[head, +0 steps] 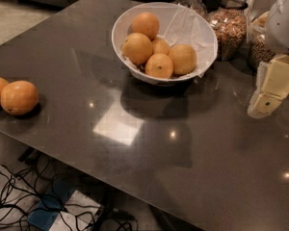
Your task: Pick orange from white bowl
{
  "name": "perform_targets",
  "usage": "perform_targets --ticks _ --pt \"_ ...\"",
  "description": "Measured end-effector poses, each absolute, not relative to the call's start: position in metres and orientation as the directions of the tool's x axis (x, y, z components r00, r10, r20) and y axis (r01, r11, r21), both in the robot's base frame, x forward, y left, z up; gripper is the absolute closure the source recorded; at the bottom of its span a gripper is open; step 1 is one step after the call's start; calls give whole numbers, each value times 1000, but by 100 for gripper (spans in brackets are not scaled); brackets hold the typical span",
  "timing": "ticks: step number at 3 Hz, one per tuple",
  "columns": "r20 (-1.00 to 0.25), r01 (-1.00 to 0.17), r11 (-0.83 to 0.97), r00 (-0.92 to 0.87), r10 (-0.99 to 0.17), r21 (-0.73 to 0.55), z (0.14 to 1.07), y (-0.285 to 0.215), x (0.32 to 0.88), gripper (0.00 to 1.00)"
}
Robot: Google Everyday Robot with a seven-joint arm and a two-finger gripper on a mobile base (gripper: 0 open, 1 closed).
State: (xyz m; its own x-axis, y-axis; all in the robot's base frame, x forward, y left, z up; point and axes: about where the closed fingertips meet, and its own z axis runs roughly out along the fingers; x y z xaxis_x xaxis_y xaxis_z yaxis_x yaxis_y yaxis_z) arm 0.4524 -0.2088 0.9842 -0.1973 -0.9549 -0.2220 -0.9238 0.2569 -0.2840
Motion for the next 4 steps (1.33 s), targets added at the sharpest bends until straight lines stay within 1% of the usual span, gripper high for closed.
perform_targets --ticks 1,2,3,4 --pt "-222 -924 257 -197 -955 -284 984 -209 452 0" --pt "-270 -913 241 -153 -950 -330 981 -187 486 0" --pt "-271 -913 241 -153 -950 -330 981 -187 486 0" --pt "-315 -908 249 -141 -939 -337 974 -179 504 0"
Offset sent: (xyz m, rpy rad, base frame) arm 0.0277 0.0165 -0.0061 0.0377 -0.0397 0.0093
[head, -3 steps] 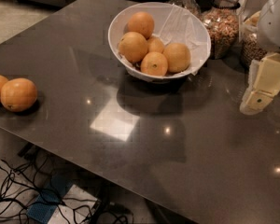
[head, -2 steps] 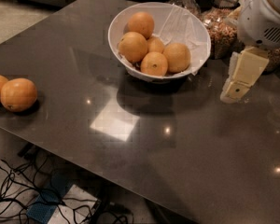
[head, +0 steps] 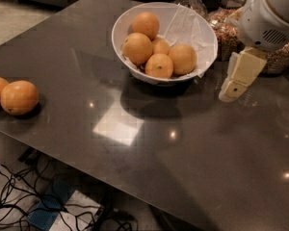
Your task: Pick orange from white bowl
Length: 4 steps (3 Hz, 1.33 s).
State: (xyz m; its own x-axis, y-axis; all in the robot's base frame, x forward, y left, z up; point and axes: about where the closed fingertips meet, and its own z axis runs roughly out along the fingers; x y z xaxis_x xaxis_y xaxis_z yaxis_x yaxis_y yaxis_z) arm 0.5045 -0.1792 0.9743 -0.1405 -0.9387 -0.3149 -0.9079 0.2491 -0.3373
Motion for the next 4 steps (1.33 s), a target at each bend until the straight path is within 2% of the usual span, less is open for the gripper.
perform_targets --ticks 2,4 --pt "-454 -911 269 -106 -885 -312 955 -162 553 0" --pt "-510 -908 270 -76 -857 -320 955 -153 587 1"
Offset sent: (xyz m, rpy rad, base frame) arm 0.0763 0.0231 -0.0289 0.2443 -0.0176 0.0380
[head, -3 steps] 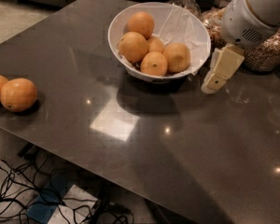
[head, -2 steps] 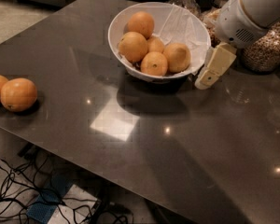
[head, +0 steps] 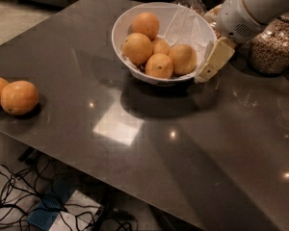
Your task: Pick orange from white bowl
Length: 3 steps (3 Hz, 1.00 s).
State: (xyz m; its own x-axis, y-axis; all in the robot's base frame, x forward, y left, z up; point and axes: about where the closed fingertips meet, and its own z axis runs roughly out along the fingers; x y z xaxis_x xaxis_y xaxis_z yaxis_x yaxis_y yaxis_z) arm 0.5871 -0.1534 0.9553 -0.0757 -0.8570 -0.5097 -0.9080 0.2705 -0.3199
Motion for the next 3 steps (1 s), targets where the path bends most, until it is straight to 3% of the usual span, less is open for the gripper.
perform_targets --ticks 1,3 --pt "-519 -901 266 -55 -853 -342 958 -153 605 4" --pt "-503 -889 252 -28 -864 -383 955 -158 638 20"
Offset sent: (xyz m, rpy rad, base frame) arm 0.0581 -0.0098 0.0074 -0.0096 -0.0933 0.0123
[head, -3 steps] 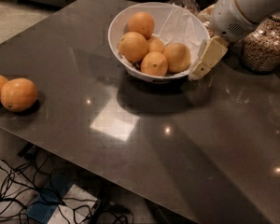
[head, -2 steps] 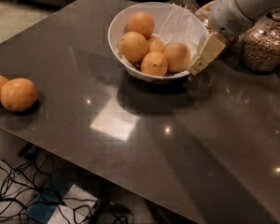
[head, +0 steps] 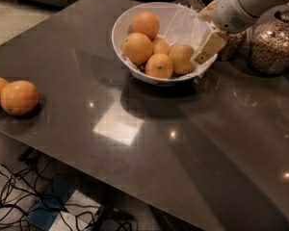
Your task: Pick orange from white bowl
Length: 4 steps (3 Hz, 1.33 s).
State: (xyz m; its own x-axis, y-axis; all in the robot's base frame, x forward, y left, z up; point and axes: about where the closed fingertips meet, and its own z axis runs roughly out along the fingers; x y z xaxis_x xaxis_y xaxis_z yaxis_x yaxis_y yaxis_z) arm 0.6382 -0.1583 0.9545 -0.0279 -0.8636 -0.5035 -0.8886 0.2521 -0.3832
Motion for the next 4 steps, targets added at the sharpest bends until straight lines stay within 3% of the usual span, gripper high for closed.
perform_targets --ticks 1,4 --pt "-496 -892 246 -29 -868 -380 947 -159 648 28" --pt "-487 -924 218 -40 -873 -314 913 -144 658 29"
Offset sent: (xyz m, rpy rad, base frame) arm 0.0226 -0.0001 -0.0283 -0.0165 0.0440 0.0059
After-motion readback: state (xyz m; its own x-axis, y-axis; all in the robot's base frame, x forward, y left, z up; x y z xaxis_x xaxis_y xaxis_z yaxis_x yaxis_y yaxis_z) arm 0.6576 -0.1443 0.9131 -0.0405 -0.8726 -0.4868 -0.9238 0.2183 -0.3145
